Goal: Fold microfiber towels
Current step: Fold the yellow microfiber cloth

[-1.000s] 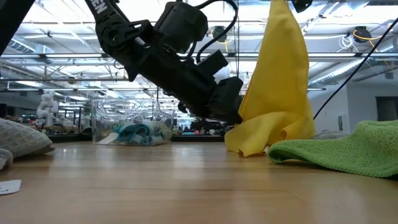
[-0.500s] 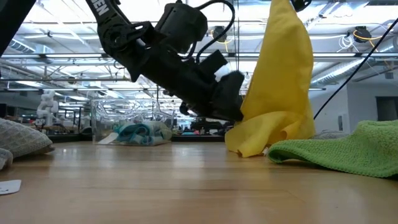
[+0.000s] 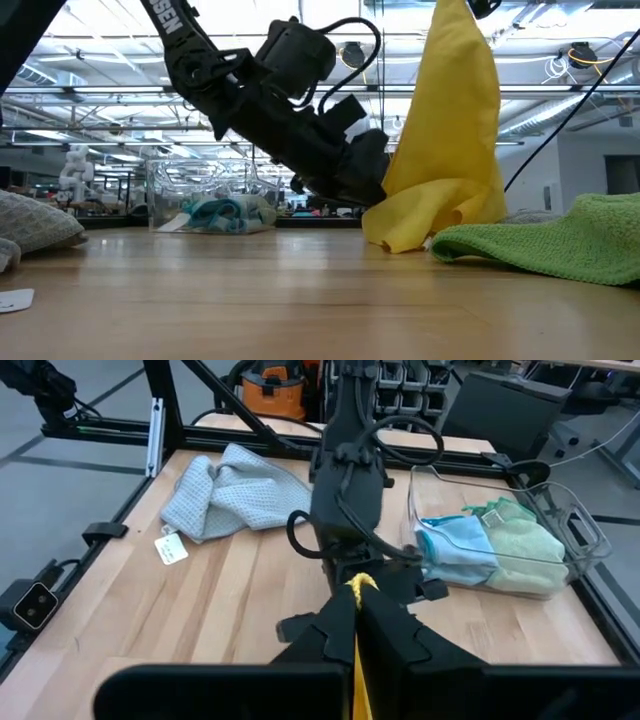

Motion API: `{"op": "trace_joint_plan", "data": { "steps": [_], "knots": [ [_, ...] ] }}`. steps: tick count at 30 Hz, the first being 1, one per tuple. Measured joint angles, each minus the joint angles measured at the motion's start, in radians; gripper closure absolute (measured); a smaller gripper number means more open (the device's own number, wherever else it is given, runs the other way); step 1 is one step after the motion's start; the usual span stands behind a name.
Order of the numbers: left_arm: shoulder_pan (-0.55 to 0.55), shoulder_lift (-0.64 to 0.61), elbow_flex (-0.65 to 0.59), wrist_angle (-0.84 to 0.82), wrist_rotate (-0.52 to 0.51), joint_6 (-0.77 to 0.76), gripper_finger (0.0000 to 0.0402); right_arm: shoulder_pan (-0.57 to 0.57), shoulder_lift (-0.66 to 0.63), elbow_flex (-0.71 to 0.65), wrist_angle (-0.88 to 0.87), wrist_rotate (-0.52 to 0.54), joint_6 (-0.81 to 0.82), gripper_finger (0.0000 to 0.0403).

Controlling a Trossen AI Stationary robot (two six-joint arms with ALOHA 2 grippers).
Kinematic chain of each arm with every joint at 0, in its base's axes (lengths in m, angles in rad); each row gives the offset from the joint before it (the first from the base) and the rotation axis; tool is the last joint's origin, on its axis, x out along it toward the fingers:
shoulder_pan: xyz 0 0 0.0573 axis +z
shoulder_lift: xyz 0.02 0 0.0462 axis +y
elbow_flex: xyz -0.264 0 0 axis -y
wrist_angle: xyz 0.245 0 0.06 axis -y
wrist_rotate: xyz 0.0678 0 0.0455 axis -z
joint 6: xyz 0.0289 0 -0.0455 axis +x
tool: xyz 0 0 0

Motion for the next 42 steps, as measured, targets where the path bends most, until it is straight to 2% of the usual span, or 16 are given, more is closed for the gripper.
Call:
{"op": "trace_joint_plan", "data": {
  "steps": [4, 9, 12, 15, 17, 21, 25, 27, 29, 31, 35, 39, 42],
  "knots": [
    [0.003, 0.000, 0.001, 0.020, 0.021, 0.037, 0.0321, 0.000, 0.000, 0.000, 0.000, 0.000, 0.012, 0.0403],
    [0.008, 0.001, 0.000, 0.005, 0.026, 0.096, 0.0389, 0.000, 0.000, 0.000, 0.000, 0.001, 0.012, 0.0403],
    [0.000, -0.015, -0.001, -0.020, 0.011, 0.102, 0.0394, 0.000, 0.000, 0.000, 0.000, 0.001, 0.029, 0.0403],
    [-0.036, -0.104, -0.001, -0.101, -0.039, 0.106, 0.0397, 0.008, 0.001, 0.000, 0.032, 0.024, 0.141, 0.0403],
    [-0.081, -0.197, 0.000, -0.194, -0.103, 0.113, 0.0398, 0.038, 0.002, 0.001, 0.058, 0.044, 0.166, 0.0403],
    [-0.182, -0.390, 0.001, -0.388, -0.196, 0.108, 0.0399, 0.087, 0.038, 0.001, 0.083, 0.151, 0.159, 0.0403],
    [-0.306, -0.559, 0.001, -0.508, -0.312, 0.092, 0.0399, 0.110, 0.093, 0.001, 0.166, 0.162, 0.182, 0.0403],
    [-0.372, -0.631, 0.001, -0.526, -0.328, 0.109, 0.0400, 0.139, 0.125, 0.002, 0.210, 0.159, 0.191, 0.0403],
    [-0.439, -0.696, 0.001, -0.506, -0.299, 0.165, 0.0400, 0.174, 0.158, 0.028, 0.227, 0.159, 0.194, 0.0403],
    [-0.509, -0.752, 0.001, -0.458, -0.263, 0.225, 0.0400, 0.219, 0.189, 0.076, 0.232, 0.159, 0.191, 0.0403],
    [-0.636, -0.841, 0.001, -0.372, -0.258, 0.341, 0.0400, 0.323, 0.237, 0.188, 0.222, 0.173, 0.140, 0.0403],
    [-0.731, -0.916, 0.001, -0.359, -0.336, 0.393, 0.0400, 0.418, 0.263, 0.313, 0.093, 0.300, 0.116, 0.0403],
    [-0.769, -0.964, 0.001, -0.440, -0.464, 0.378, 0.0400, 0.454, 0.277, 0.365, 0.012, 0.389, 0.128, 0.0403]
  ]
}}
